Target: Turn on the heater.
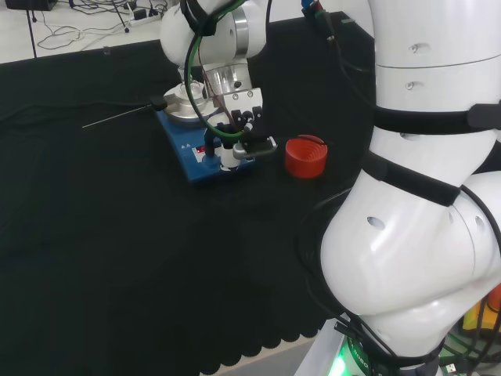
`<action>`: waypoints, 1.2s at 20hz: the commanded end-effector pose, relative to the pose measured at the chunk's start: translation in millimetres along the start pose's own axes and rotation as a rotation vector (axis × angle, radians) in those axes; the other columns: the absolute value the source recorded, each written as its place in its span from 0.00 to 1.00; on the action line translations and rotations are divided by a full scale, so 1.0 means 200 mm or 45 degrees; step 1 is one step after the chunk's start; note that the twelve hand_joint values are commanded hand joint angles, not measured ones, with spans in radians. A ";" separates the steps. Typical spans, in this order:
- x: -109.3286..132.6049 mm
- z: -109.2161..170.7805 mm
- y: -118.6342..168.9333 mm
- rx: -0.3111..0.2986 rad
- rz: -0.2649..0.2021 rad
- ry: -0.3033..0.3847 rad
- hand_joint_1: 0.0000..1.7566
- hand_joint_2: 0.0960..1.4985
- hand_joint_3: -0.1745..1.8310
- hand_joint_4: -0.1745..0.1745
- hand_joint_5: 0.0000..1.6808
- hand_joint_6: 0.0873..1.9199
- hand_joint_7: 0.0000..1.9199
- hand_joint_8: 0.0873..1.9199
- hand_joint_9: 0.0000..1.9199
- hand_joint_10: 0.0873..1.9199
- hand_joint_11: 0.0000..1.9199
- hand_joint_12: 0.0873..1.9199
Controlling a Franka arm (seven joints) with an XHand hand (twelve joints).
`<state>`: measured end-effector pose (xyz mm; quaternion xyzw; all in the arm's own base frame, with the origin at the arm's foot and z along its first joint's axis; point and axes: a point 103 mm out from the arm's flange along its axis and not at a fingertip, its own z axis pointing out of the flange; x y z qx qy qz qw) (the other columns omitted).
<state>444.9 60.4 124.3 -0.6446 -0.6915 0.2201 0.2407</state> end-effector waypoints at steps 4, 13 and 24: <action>-0.01 0.01 0.01 0.004 0.004 0.002 0.81 0.46 0.56 0.35 0.17 0.38 0.83 0.97 0.88 0.79 0.63 0.64; -0.01 0.01 0.00 0.005 0.010 0.006 0.81 0.46 0.56 0.35 0.18 0.39 0.83 0.97 0.88 0.79 0.63 0.64; -0.03 -0.19 -0.20 -0.118 0.019 0.042 0.81 0.46 0.56 0.35 0.18 0.39 0.83 0.96 0.88 0.78 0.63 0.64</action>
